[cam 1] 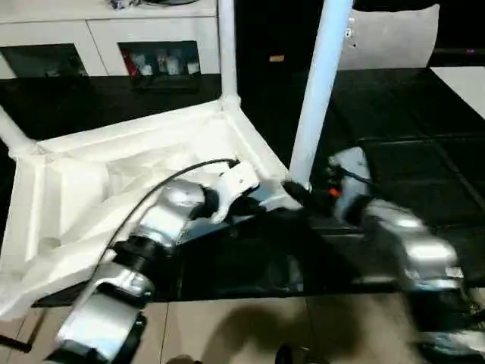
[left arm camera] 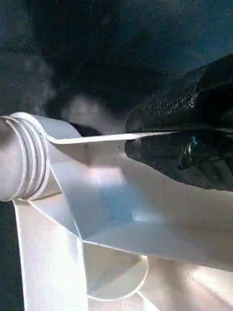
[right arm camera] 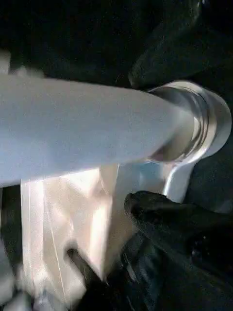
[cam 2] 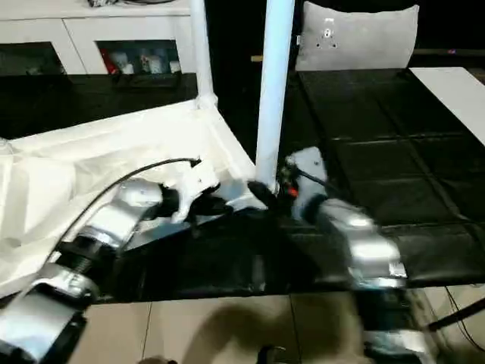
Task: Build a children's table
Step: Rotate leg to tighten
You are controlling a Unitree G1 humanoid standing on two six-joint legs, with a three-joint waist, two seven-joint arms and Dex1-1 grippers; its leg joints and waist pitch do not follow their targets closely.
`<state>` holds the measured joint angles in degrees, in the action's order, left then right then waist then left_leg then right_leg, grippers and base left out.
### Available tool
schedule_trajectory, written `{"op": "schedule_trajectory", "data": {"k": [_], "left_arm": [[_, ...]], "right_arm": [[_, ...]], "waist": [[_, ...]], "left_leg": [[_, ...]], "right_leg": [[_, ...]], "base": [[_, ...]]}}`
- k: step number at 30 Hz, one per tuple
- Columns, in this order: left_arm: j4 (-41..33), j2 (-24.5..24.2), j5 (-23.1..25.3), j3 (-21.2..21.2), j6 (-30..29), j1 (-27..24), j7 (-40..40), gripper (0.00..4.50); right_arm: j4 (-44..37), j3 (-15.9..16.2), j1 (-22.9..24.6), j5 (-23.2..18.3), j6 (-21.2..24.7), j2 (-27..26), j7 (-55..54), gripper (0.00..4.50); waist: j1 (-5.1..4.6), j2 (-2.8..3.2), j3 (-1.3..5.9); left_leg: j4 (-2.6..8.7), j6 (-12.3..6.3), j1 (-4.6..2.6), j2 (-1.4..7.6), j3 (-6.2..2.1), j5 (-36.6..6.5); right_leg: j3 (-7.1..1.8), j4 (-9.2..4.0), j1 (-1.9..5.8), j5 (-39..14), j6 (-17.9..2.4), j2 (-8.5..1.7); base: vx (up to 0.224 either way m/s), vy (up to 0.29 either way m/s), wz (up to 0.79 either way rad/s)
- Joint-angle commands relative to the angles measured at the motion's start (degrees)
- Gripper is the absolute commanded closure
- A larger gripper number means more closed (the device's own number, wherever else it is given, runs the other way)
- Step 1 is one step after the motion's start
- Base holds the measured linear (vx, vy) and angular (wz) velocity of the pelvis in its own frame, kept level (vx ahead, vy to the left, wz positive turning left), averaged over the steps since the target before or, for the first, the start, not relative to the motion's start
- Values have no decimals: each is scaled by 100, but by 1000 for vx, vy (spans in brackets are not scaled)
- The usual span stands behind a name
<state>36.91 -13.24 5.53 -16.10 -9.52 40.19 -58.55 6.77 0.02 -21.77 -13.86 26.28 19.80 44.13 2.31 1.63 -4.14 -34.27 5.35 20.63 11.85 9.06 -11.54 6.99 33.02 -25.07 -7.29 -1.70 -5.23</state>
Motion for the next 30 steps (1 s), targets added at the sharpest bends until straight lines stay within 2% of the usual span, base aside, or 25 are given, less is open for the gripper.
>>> {"op": "schedule_trajectory", "data": {"k": [1, 3, 5, 6, 8, 9, 10, 13, 15, 16, 19, 21, 24, 30], "left_arm": [[-170, -54, -269, -13, 680, 88, -514, 450], [-195, -179, -344, -72, 813, 48, -920, 450], [-203, -272, -350, -143, 931, 35, -1157, 450], [-191, -347, -355, -202, 1017, 31, -1363, 450], [-109, -480, -391, -323, 1232, 33, -1826, 450], [-45, -547, -381, -409, 1418, 39, -2058, 450], [-28, -559, -378, -426, 1460, 42, -2103, 450], [21, -631, -390, -528, 1637, 69, -2470, 450], [31, -650, -396, -568, 1728, 92, -2649, 450], [37, -659, -395, -594, 1773, 105, -2733, 450], [55, -656, -394, -622, 1826, 144, -2832, 450], [90, -652, -411, -629, 1866, 173, -2854, 450], [172, -641, -429, -615, 1953, 214, -2917, 450], [205, -665, -440, -577, 1960, 191, -2956, 450]], "right_arm": [[-220, 254, 71, -77, -242, 302, 741, 50], [-199, 291, 106, -144, -370, 595, 1228, 50], [-165, 298, 104, -164, -438, 709, 1418, 50], [-133, 346, 104, -130, -577, 818, 1593, 50], [-101, 474, 136, -198, -792, 1114, 2203, 50], [-74, 541, 147, -274, -805, 1251, 2528, 50], [-67, 554, 149, -292, -803, 1278, 2594, 76], [11, 660, 107, -461, -605, 1420, 3048, 88], [28, 724, 75, -540, -454, 1474, 3300, 103], [48, 775, 61, -537, -480, 1499, 3389, 126], [94, 890, 32, -535, -496, 1512, 3514, 136], [97, 948, 26, -558, -501, 1512, 3582, 164], [89, 988, 15, -617, -438, 1510, 3736, 179], [-10, 983, 63, -779, -249, 1516, 3852, 229]], "waist": [[39, -93, 437], [62, -115, 426], [86, -106, 426], [116, -127, 429], [161, -118, 428], [195, -112, 442], [209, -113, 434], [282, -116, 436], [296, -118, 432], [300, -124, 437], [303, -136, 431], [309, -154, 427], [312, -158, 427], [321, -150, 438]], "left_leg": [[328, -845, 63, 2, 56, -604], [331, -812, 38, 15, 73, -716], [336, -789, 37, 22, 68, -700], [342, -753, 18, 40, 71, -686], [344, -752, -13, 67, 78, -691], [340, -793, -2, 78, 69, -669], [342, -829, 11, 80, 72, -663], [344, -814, 14, 86, 76, -680], [347, -774, 20, 91, 74, -658], [345, -769, 18, 91, 73, -674], [346, -712, 34, 84, 75, -660], [345, -670, 36, 66, 79, -678], [345, -673, 37, 63, 76, -652], [341, -706, 44, 76, 73, -541]], "right_leg": [[-239, -421, 521, -1849, -800, -236], [-256, -441, 502, -2109, -743, -243], [-251, -441, 497, -2174, -736, -250], [-255, -439, 475, -2185, -745, -245], [-272, -418, 450, -2074, -823, -254], [-278, -372, 473, -1872, -910, -251], [-279, -370, 475, -1820, -927, -244], [-279, -357, 482, -1820, -964, -269], [-280, -359, 483, -1828, -979, -266], [-276, -361, 484, -1839, -977, -268], [-277, -374, 488, -1976, -910, -277], [-266, -402, 489, -2196, -790, -272], [-261, -416, 486, -2266, -712, -266], [-265, -377, 482, -2012, -808, -259]], "base": [[0, 0, 0], [0, 0, 0], [0, 0, 0], [0, 0, 0], [0, 0, 0], [0, 0, 0], [0, 0, 0], [0, 0, 0], [0, 0, 0], [0, 0, 0], [0, 0, 0], [0, 0, 0], [0, 0, 0], [0, 0, 0]]}}
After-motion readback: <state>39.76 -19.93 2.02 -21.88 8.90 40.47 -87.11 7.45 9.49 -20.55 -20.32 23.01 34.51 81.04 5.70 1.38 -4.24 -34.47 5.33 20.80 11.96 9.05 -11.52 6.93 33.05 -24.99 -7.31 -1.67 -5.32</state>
